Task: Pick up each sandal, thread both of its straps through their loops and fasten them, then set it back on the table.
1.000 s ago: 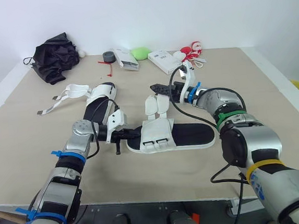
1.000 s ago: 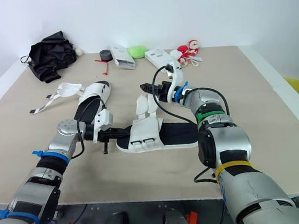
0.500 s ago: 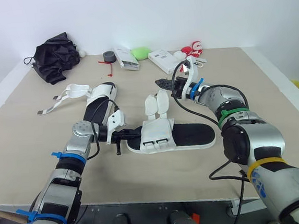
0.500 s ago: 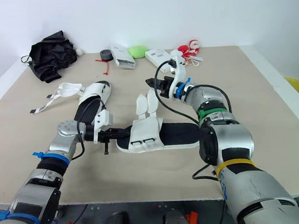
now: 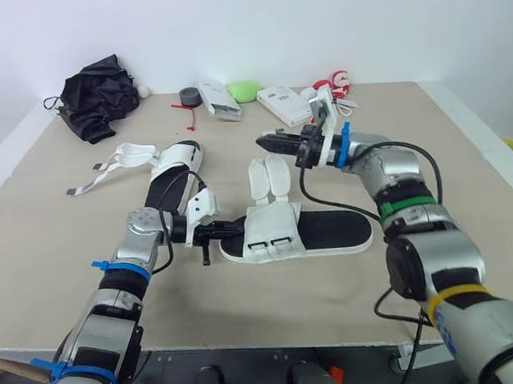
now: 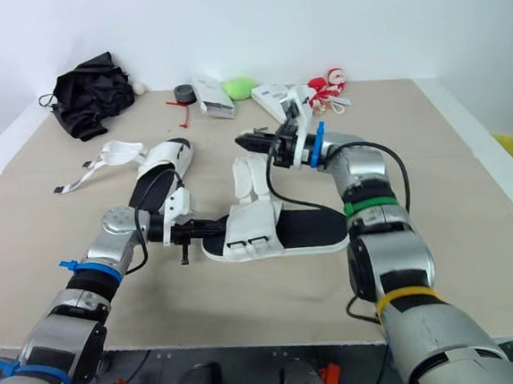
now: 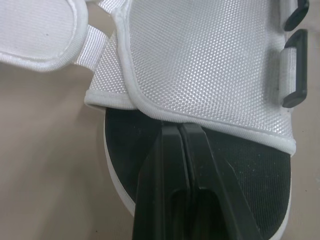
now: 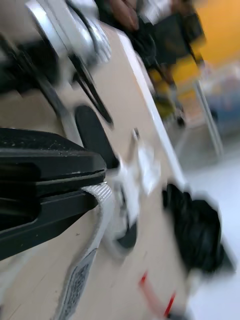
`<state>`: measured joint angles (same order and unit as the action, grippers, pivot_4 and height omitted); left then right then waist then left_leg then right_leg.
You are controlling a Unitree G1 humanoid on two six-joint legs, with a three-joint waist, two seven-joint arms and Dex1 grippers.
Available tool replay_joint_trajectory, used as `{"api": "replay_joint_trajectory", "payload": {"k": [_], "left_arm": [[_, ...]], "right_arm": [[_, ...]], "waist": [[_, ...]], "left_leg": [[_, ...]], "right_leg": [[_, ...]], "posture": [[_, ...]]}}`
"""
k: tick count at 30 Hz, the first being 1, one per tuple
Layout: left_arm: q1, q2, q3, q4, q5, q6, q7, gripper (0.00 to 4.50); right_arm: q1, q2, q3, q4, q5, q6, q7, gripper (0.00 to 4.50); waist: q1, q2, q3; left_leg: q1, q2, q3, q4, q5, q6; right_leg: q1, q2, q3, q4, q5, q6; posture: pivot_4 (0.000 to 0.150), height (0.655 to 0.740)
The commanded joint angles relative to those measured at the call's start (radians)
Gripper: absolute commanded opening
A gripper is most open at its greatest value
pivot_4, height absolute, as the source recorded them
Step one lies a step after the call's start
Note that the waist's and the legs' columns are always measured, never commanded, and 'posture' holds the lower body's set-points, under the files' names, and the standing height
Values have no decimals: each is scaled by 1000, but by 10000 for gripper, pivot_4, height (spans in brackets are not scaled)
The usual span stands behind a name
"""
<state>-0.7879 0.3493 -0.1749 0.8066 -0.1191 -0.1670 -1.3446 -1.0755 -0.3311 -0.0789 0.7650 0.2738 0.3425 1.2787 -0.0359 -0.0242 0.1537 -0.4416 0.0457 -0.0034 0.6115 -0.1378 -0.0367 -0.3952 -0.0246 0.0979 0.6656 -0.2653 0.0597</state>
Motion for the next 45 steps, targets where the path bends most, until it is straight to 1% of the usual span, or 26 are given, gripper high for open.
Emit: {"api": "replay_joint_trajectory", "payload": {"k": [1,4,6,7,9,11,12,16,20,23,25,28,33,36,38,40,42,43,45], "left_arm": [[40,-9,-60,60,74,28,10,0],[36,-9,-59,67,75,26,9,0],[37,-8,-60,68,76,26,8,0],[37,-8,-61,68,76,26,6,0],[38,-7,-63,68,77,26,3,0],[38,-6,-64,68,77,26,0,0],[38,-6,-65,68,78,26,-1,0],[35,-5,-66,74,80,23,-2,0],[34,-5,-66,75,81,23,-3,0],[35,-6,-66,74,82,24,-2,0],[35,-4,-65,75,83,24,-2,0],[36,-2,-65,76,84,23,-2,0],[35,-2,-66,79,85,24,-4,0],[29,-4,-66,88,86,22,-3,0],[27,-5,-67,92,87,19,-5,0],[24,-7,-67,97,88,17,-4,0],[24,-10,-68,101,88,15,-3,0],[24,-12,-69,103,88,13,-3,0],[24,-15,-70,107,89,10,-2,0]], "right_arm": [[103,-49,61,-284,56,67,106,462],[233,-105,148,-505,44,73,145,462],[362,-181,261,-682,-44,-19,165,462],[408,-208,304,-740,-89,-76,161,462],[442,-226,345,-778,-155,-166,110,462],[431,-215,364,-752,-237,-278,12,462],[424,-215,375,-734,-288,-360,-35,462],[382,-216,396,-660,-449,-743,-215,462],[318,-260,403,-558,-632,-1075,-411,462],[294,-298,385,-493,-782,-1267,-602,462],[284,-328,366,-464,-904,-1352,-752,462],[288,-362,343,-461,-1061,-1417,-960,462],[320,-383,304,-505,-1189,-1440,-1206,462],[331,-404,306,-513,-1210,-1447,-1264,462],[340,-422,321,-512,-1192,-1440,-1244,462],[357,-439,348,-498,-1094,-1428,-1164,462],[384,-466,385,-507,-961,-1407,-1054,7177],[399,-473,395,-517,-897,-1379,-1002,8746],[407,-494,433,-532,-818,-1332,-881,17438]], "waist": [[3,0,0],[5,0,0],[10,0,0],[11,0,0],[10,0,-1],[9,2,-2],[9,0,-2],[8,-1,-2],[10,-1,-1],[12,-2,-2],[12,-2,-2],[12,-2,-2],[12,-2,-2],[12,-2,-2],[12,-2,-2],[12,-2,-1],[11,-2,-1],[11,-3,-1],[9,-3,-1]], "left_leg": [[0,0,0,0,0,0],[0,0,0,0,0,0],[0,0,0,0,0,0],[0,0,0,0,-1,-1],[0,0,0,0,-2,-3],[3,0,1,0,-2,-4],[4,0,1,0,-3,-4],[4,0,1,0,-2,-4],[3,0,1,0,-2,-3],[4,0,1,-2,-2,-3],[4,0,1,-3,-2,-3],[4,0,1,-3,-1,-3],[4,0,1,-3,-1,-2],[4,0,1,-3,-1,-2],[4,-1,1,-3,-1,-2],[4,-1,1,-3,-1,-2],[5,-1,1,-3,-1,-2],[6,-1,1,-3,-1,-2],[8,-1,1,-3,-1,-1]], "right_leg": [[0,0,0,0,0,0],[-1,0,0,0,-1,-1],[-1,0,-1,0,-1,-1],[-3,0,-1,0,-2,-2],[-5,0,-1,0,-3,-2],[-5,0,1,0,-2,-3],[-4,0,0,-1,-2,-3],[-5,0,0,-1,-1,-4],[-5,0,0,-1,-2,-3],[-5,0,0,-1,-3,-3],[-5,0,0,-2,-3,-4],[-5,0,1,-1,-3,-4],[-4,0,2,-1,-3,-5],[-3,0,2,-1,-3,-5],[-1,0,3,-1,-3,-5],[0,0,3,-1,-3,-4],[2,0,3,-1,-4,-4],[4,0,3,-1,-4,-4],[6,0,4,-1,-4,-4]], "posture": [[1500,7322],[1500,7322],[1500,7322],[1500,7322],[1500,7322],[1500,7322],[1500,7322],[1500,7322],[1500,7322],[1500,7322],[1500,7322],[1500,7322],[1500,7322],[1500,7322],[1500,7322],[1500,7322],[1500,7322],[1500,7322],[1500,7322]]}}
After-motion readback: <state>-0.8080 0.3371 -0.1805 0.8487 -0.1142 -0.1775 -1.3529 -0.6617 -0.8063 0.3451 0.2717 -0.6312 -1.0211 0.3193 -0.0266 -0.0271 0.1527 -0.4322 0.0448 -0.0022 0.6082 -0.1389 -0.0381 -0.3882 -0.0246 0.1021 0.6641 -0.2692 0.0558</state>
